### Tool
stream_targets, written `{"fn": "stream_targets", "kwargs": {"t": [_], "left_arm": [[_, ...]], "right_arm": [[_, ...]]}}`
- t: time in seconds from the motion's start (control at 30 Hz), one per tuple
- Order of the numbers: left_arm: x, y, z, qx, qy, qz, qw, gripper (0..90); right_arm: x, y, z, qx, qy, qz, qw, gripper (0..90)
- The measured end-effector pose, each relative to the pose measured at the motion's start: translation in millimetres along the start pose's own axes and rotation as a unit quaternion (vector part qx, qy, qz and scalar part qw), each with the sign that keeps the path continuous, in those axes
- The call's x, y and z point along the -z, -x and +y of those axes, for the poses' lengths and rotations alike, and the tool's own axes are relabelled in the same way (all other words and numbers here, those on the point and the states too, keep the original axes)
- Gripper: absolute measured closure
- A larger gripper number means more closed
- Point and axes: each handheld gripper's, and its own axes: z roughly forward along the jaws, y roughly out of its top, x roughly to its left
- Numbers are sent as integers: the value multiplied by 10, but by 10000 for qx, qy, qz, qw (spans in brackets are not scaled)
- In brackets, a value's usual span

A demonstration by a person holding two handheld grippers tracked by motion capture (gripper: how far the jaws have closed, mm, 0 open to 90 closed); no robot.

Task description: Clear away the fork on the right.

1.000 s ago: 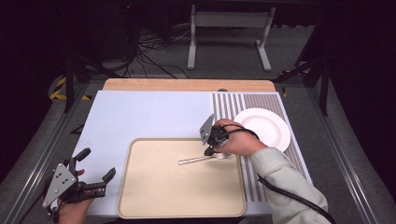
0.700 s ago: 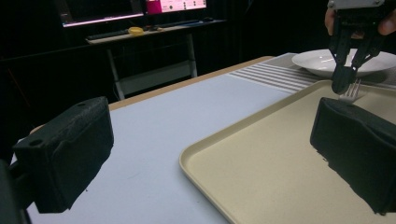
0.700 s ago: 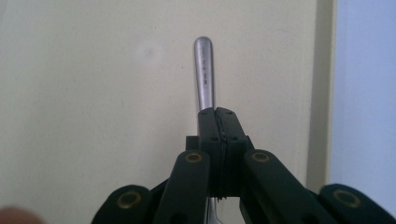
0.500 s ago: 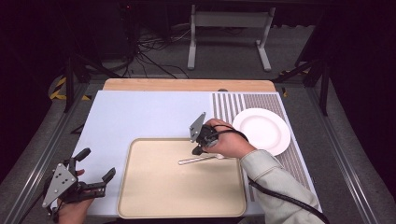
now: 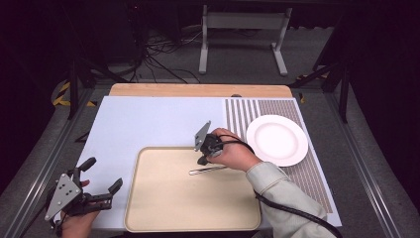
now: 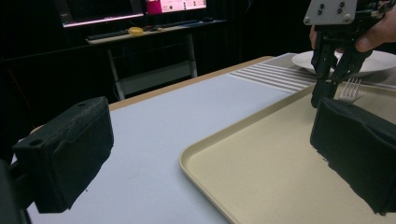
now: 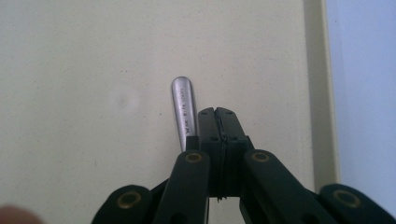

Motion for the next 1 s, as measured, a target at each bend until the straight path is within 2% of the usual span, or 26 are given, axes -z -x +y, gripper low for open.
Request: {"fn": "stream_targets", "kwargs": {"t": [0.27, 0.5, 0.53, 0.77, 1.0], "left_arm": [[0, -2, 0, -11, -13, -11, 10000, 5], [0, -1, 1, -20, -18, -12, 10000, 5], [0, -1, 1, -21, -19, -11, 10000, 5], [-3, 0, 2, -21, -19, -35, 10000, 5], [-3, 5, 2, -20, -7, -18, 10000, 5]], "right_arm": [[-127, 14, 13, -173, -132, 0, 9998, 900], [-179, 18, 21, -188, -222, 20, 9996, 900], [-182, 7, 20, -257, -267, 37, 9993, 900], [-200, -17, 9, -264, -284, 140, 9991, 900], [-187, -90, -9, -159, -350, 304, 9988, 900]]}}
